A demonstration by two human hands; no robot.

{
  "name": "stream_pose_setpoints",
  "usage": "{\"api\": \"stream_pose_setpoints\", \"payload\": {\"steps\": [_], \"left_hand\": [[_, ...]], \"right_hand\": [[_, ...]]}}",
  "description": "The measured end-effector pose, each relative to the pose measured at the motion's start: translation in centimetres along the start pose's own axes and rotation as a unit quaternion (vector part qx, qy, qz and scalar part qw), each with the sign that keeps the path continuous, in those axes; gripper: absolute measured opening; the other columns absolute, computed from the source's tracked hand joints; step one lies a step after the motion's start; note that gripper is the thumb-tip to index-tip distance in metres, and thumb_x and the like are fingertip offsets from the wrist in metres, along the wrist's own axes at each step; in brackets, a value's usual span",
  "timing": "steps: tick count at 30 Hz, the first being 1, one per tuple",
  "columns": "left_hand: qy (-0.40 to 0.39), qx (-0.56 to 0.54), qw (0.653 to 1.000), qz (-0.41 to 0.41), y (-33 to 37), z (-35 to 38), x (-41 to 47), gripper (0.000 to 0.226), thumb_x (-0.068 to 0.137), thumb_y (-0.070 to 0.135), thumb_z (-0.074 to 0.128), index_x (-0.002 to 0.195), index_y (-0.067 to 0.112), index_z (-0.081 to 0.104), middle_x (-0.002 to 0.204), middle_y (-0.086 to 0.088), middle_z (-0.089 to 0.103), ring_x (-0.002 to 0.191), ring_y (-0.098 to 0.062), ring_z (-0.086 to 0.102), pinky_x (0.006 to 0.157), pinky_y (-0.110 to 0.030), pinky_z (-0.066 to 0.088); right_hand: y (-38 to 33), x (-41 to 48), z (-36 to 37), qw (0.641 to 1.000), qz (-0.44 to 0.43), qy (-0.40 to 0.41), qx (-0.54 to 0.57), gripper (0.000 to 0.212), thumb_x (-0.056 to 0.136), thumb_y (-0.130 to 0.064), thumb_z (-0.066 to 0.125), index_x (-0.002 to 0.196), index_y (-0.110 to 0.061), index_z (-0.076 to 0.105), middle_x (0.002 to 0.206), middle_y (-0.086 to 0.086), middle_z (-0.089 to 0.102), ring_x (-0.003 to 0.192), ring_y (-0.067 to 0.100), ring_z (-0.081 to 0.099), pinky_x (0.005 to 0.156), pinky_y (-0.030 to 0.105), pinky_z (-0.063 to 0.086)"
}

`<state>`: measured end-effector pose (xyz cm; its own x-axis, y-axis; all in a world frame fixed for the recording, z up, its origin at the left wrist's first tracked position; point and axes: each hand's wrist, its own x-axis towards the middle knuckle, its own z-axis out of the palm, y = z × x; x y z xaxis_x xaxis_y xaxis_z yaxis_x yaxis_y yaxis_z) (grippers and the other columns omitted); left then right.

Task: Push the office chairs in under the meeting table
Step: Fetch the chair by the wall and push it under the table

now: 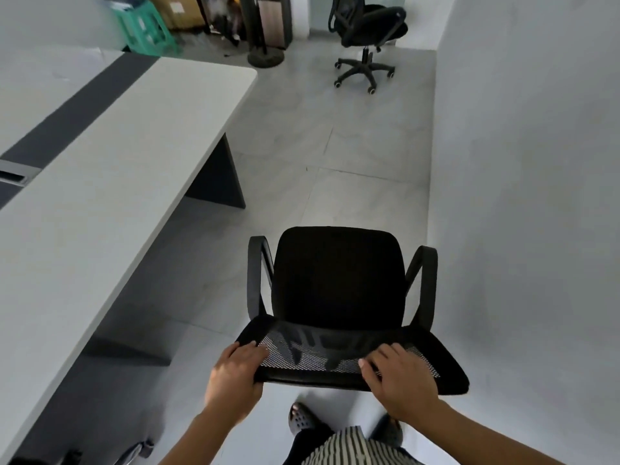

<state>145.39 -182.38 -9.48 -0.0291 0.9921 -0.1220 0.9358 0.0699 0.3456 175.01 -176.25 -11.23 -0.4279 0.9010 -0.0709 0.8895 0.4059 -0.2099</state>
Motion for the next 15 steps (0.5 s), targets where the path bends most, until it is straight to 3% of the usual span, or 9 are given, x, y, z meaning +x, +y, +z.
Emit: {"api": "stream_pose_setpoints", "payload": {"steps": [5,15], "left_hand": [[0.028,0.001,1.0,-0.01,-4.1,-1.4,0.5,0.051,0.045,0.004,0.075,0.09,0.027,0.07,0.087,0.011,0.073,0.09,-0.011,0.067,0.094,-0.029,0.045],[0.061,0.02,0.992,-0.107,-11.5,-4.7,2.1,0.045,0.052,0.001,0.071,0.091,0.023,0.07,0.092,0.006,0.073,0.093,-0.019,0.065,0.092,-0.039,0.045]], "right_hand": [[-3.5,3.5,0.1,0.999,-0.017,-0.004,0.027,0.043,0.09,-0.049,0.03,0.082,-0.027,0.065,0.075,-0.011,0.062,0.069,0.008,0.055,0.058,0.024,0.049],[-10.8,11.5,0.9,0.996,-0.087,0.03,-0.007,0.038,0.087,-0.044,0.038,0.066,-0.026,0.065,0.06,-0.011,0.058,0.055,0.008,0.054,0.044,0.02,0.036]]}}
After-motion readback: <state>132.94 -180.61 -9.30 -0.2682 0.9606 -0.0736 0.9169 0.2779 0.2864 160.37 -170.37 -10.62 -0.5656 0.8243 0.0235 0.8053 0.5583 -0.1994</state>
